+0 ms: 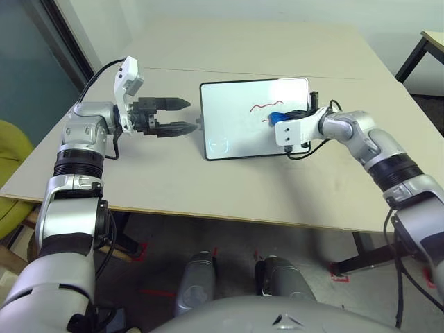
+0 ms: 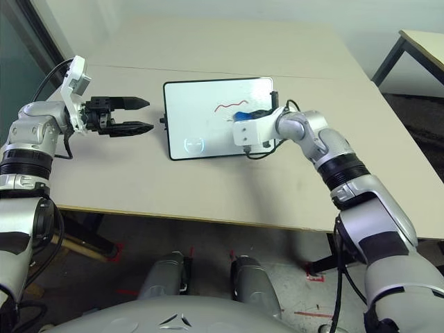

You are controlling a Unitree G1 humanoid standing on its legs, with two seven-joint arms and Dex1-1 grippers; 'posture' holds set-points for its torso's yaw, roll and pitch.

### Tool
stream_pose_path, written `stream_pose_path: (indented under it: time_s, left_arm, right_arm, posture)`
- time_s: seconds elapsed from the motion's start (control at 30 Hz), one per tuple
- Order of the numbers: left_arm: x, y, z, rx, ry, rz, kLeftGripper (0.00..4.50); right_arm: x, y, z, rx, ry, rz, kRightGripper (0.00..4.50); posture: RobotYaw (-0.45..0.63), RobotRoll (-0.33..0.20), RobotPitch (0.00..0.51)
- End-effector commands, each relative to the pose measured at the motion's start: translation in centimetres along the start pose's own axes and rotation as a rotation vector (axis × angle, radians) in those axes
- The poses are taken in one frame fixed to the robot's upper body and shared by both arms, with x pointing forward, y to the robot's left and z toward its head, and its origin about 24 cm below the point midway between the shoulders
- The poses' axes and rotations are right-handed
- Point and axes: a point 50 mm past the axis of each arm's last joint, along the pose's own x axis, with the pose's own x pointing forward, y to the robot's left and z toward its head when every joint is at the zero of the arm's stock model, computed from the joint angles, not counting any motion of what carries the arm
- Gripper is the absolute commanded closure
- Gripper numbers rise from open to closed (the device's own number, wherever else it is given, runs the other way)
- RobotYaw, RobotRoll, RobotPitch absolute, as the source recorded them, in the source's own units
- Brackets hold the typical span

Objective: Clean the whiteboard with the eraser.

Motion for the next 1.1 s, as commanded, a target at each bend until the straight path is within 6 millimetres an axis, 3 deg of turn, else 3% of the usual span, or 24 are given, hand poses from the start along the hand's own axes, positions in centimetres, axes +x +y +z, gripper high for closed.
stream_pose_path:
  time_s: [0.03,0.27,1.1]
  left_arm:
    - [0.1,0.2,0.1,0.001,0.002,0.002,0.00]
    - [0.2,0.2,0.1,0.002,0.001,0.001,0.00]
    - [0.0,0.2,0.1,0.002,0.000,0.006,0.00]
  right_arm:
    - [-0.5,0.0,-1.3,0.028,0.040,-0.005,4.47]
    - [-0.2,0.0,-0.7,0.021,0.023,-0.007,4.47]
    - [1.8,1.9,6.4,-0.050,-0.194,0.054,4.48]
  posture:
    - [0.15,0.000,0.016]
    - [0.15,0.000,0.016]
    - [0.16,0.000,0.012]
